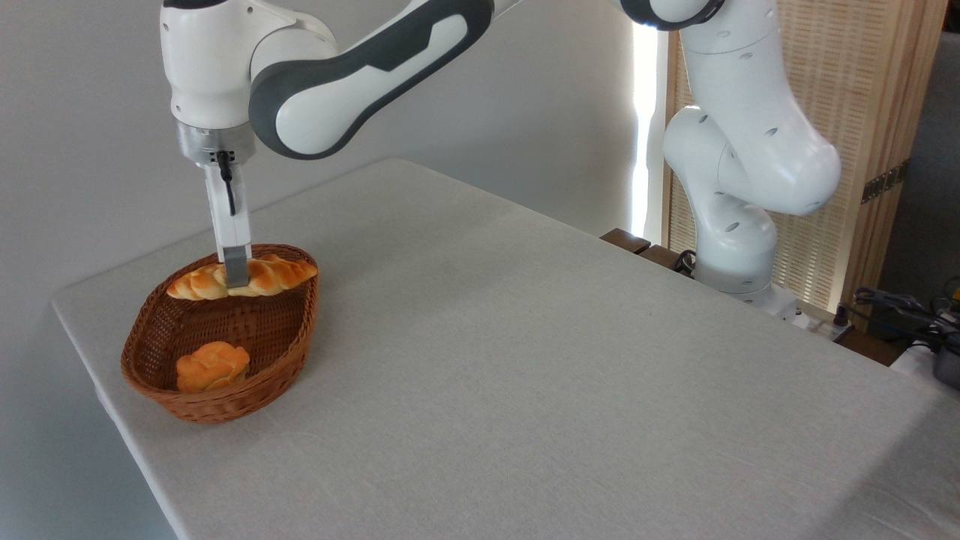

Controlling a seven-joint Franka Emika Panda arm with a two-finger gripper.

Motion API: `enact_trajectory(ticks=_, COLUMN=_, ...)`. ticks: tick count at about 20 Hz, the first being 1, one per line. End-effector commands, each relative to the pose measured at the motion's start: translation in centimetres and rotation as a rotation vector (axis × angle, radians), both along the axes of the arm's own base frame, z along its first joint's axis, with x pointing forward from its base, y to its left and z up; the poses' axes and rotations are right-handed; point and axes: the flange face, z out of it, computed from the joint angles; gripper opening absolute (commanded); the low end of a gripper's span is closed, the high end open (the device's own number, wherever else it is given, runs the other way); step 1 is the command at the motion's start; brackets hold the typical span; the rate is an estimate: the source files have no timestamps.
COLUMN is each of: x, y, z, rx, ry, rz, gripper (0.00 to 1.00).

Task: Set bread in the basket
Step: 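Lift the braided roll and carry it over the wicker basket, lowering it in, then open the gripper to release the roll and raise it away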

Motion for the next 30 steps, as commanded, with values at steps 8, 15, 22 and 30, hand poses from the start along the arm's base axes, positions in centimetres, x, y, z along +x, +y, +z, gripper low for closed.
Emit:
enact_trajectory(ticks=8, x=0.4, y=-0.4, z=0.8, rx=-0.017, ry=-0.02, rz=0.028, gripper=1.0)
enact_trajectory(ticks=15, x=0.4, y=-0.4, z=0.8, rx=-0.014, ry=-0.022, rz=0.025, gripper=1.0)
enact_trajectory(ticks=22, x=-1.8, y=5.4, z=6.5, rx=0.101, ry=0.059, rz=0.057, gripper=1.0)
enact_trajectory(ticks=30, x=-5.5, y=15.3, z=11.0, rx=0.381, ry=0.196, rz=0.139, gripper=1.0)
